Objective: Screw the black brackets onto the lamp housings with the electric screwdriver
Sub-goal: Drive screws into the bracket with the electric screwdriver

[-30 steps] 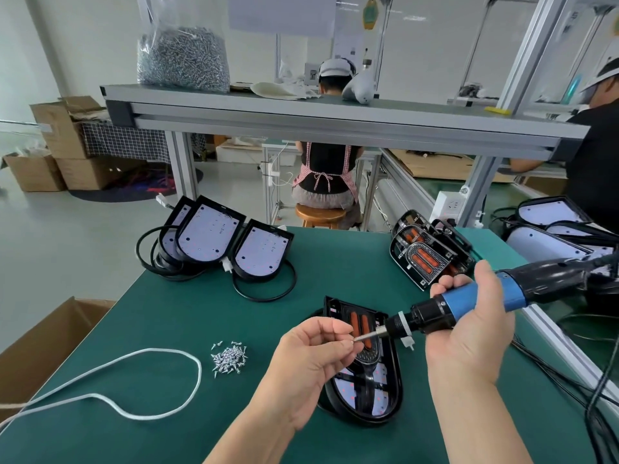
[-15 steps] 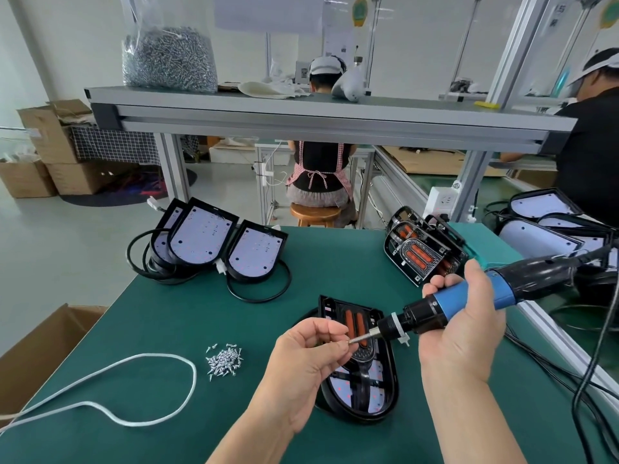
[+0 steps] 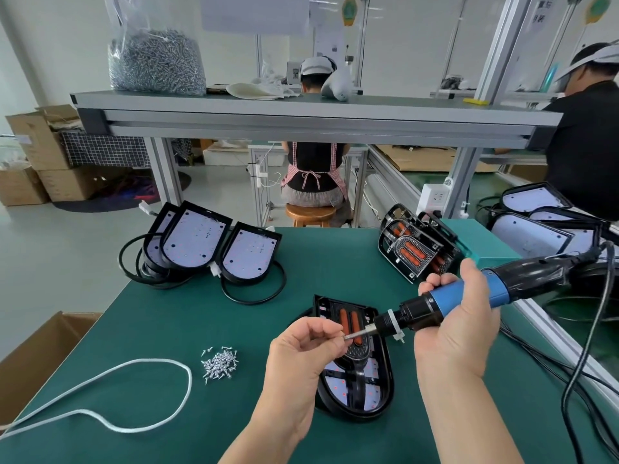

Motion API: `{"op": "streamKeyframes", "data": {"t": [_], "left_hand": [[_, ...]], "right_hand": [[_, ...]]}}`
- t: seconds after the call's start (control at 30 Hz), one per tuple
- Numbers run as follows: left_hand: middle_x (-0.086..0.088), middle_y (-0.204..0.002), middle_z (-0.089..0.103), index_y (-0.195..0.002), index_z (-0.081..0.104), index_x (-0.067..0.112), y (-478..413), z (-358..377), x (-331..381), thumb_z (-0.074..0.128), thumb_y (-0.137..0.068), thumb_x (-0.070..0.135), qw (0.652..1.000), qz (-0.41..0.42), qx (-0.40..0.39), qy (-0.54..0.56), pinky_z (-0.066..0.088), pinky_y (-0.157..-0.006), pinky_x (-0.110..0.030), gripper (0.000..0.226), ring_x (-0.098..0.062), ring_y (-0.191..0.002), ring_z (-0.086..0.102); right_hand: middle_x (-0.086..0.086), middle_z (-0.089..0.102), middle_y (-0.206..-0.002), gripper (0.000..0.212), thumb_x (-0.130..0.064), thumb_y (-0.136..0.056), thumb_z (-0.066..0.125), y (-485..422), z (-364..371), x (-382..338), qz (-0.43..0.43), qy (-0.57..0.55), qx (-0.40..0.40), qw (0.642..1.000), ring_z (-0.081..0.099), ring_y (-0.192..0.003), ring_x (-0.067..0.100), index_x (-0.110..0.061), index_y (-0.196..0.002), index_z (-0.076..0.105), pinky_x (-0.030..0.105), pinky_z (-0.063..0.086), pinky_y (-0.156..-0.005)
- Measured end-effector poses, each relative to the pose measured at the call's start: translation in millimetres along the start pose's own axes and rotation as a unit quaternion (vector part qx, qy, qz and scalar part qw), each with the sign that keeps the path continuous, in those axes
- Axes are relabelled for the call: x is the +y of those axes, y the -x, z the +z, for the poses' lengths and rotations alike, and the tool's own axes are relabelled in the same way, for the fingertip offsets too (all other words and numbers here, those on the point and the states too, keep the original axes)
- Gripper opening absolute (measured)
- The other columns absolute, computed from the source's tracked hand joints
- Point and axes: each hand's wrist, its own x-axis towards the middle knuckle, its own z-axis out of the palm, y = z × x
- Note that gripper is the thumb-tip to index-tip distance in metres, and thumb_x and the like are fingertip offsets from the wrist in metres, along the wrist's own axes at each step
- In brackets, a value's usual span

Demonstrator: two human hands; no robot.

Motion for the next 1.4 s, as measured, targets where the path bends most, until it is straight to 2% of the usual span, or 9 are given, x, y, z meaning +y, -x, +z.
{"op": "streamKeyframes", "data": {"t": [0.17,0.33,0.43,0.53,0.8,0.93,1.1,1.27,1.4], "left_hand": [[-0.010,-0.082,0.072,-0.077,0.076,0.012,1.6,0.0,1.2,0.069,-0.080,-0.015,1.000,0.000,-0.010,0.013,0.056,-0.079,-0.025,0.028,-0.026,-0.087,0.073],[-0.010,-0.083,0.071,-0.078,0.076,0.012,1.6,0.6,-1.6,0.070,-0.079,-0.014,1.000,0.002,0.002,0.011,0.054,-0.083,-0.030,0.027,-0.027,-0.089,0.071],[-0.010,-0.083,0.072,-0.077,0.076,0.012,1.7,0.5,-2.6,0.069,-0.080,-0.014,1.000,0.007,0.003,0.006,0.055,-0.082,-0.027,0.027,-0.027,-0.089,0.071],[-0.008,-0.081,0.074,-0.076,0.075,0.016,4.4,4.1,-3.4,0.070,-0.081,-0.012,0.999,0.034,0.018,-0.026,0.056,-0.079,-0.022,0.029,-0.024,-0.087,0.072],[-0.007,-0.080,0.073,-0.075,0.075,0.021,9.6,8.4,-6.5,0.070,-0.081,-0.015,0.975,0.161,0.069,-0.137,0.050,-0.070,-0.014,0.037,-0.008,-0.074,0.066],[-0.007,-0.079,0.074,-0.076,0.076,0.021,8.7,7.0,-9.1,0.070,-0.082,-0.012,0.980,0.137,0.057,-0.136,0.051,-0.069,-0.015,0.034,-0.010,-0.073,0.067],[-0.003,-0.082,0.072,-0.076,0.074,0.028,8.1,2.9,-12.7,0.068,-0.083,-0.013,0.967,0.170,0.052,-0.184,0.052,-0.070,-0.016,0.043,-0.011,-0.075,0.066],[0.006,-0.090,0.076,-0.092,0.074,0.038,1.4,-10.4,-8.8,0.072,-0.085,0.001,0.953,0.175,0.038,-0.243,0.052,-0.075,-0.014,0.038,-0.012,-0.084,0.071],[0.008,-0.096,0.071,-0.093,0.071,0.036,-18.4,-26.2,-5.7,0.068,-0.087,0.022,0.951,0.122,0.117,-0.260,0.050,-0.075,-0.018,0.016,-0.003,-0.083,0.065]], "right_hand": [[-0.004,0.055,-0.065,0.016,-0.019,-0.094,0.070,-0.5,0.9,-0.1,-0.004,0.001,0.001,1.000,0.059,-0.059,0.014,-0.016,-0.097,0.055,0.026,0.054,-0.061],[-0.004,0.054,-0.064,0.015,-0.018,-0.094,0.070,0.8,0.0,0.3,-0.003,-0.003,0.001,1.000,0.058,-0.058,0.014,-0.017,-0.100,0.056,0.027,0.054,-0.062],[-0.004,0.054,-0.065,0.015,-0.019,-0.093,0.070,0.8,0.3,1.1,-0.010,0.005,0.002,1.000,0.059,-0.059,0.014,-0.017,-0.099,0.056,0.027,0.055,-0.063],[-0.004,0.055,-0.065,0.016,-0.019,-0.094,0.070,0.4,2.0,1.4,-0.010,0.008,0.013,1.000,0.059,-0.060,0.015,-0.017,-0.096,0.054,0.027,0.054,-0.063],[-0.001,0.059,-0.071,0.023,-0.016,-0.091,0.073,-1.3,0.3,3.7,0.056,-0.008,0.083,0.995,0.064,-0.060,0.013,-0.014,-0.107,0.056,0.025,0.056,-0.063],[-0.003,0.057,-0.068,0.022,-0.016,-0.092,0.072,0.1,-2.9,6.0,0.057,-0.013,0.064,0.996,0.061,-0.060,0.013,-0.015,-0.107,0.056,0.025,0.055,-0.062],[-0.004,0.057,-0.062,0.021,-0.015,-0.092,0.071,-2.6,0.3,10.1,0.048,0.000,0.060,0.997,0.061,-0.059,0.014,-0.013,-0.106,0.055,0.027,0.054,-0.060],[-0.003,0.057,-0.065,0.020,-0.015,-0.091,0.071,-7.9,2.6,10.0,0.045,0.009,0.034,0.998,0.060,-0.058,0.015,-0.014,-0.102,0.055,0.028,0.054,-0.061],[-0.003,0.056,-0.065,0.019,-0.014,-0.091,0.069,-9.9,4.0,11.8,0.010,0.053,-0.021,0.998,0.059,-0.056,0.015,-0.016,-0.103,0.054,0.028,0.053,-0.058]]}}
